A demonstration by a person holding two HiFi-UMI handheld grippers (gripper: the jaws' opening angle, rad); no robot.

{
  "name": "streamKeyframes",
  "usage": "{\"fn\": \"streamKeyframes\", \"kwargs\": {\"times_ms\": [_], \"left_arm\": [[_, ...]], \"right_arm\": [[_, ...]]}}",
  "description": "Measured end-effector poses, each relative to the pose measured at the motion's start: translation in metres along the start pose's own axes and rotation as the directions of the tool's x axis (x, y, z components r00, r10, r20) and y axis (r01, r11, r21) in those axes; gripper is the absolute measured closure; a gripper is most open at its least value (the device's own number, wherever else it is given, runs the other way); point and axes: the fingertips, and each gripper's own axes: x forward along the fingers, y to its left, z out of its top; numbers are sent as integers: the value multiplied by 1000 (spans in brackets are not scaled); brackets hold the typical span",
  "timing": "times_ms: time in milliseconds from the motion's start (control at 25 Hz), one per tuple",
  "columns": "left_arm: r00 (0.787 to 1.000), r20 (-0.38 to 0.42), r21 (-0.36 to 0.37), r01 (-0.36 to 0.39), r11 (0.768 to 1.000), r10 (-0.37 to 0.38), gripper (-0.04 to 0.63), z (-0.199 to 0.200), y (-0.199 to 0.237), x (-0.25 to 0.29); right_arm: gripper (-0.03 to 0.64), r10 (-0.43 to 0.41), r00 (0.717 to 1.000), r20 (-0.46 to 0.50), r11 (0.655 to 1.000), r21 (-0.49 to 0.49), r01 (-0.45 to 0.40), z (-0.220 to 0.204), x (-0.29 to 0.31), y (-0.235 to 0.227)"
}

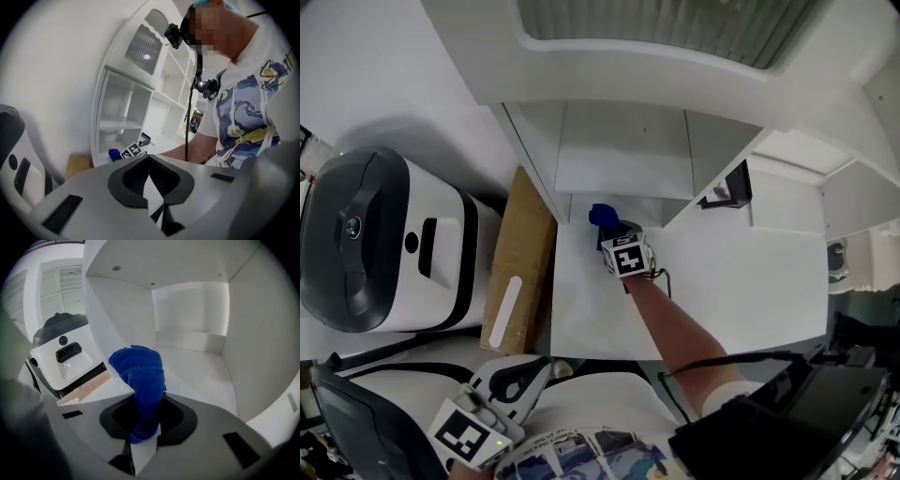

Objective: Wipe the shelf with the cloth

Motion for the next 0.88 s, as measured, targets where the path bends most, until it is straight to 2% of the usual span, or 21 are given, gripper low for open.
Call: {"fn": "streamKeyframes", "kwargs": {"times_ms": [160,400,680,880], "left_arm": [[999,-13,11,42,999,-41,583,3,-8,14],[996,-40,-45,83,996,-84,583,4,-20,34],[992,-54,-71,107,992,-111,583,2,-29,49],[992,-54,-61,109,992,-113,583,2,-36,48]], "right_arm": [[517,-38,999,-15,999,-8,38,-12,-16,-31],[515,-77,996,-47,996,-38,75,-31,-36,-69],[515,-118,989,-93,984,-147,104,-47,-55,-91],[515,-146,983,-114,981,-142,130,-57,-63,-103]]}}
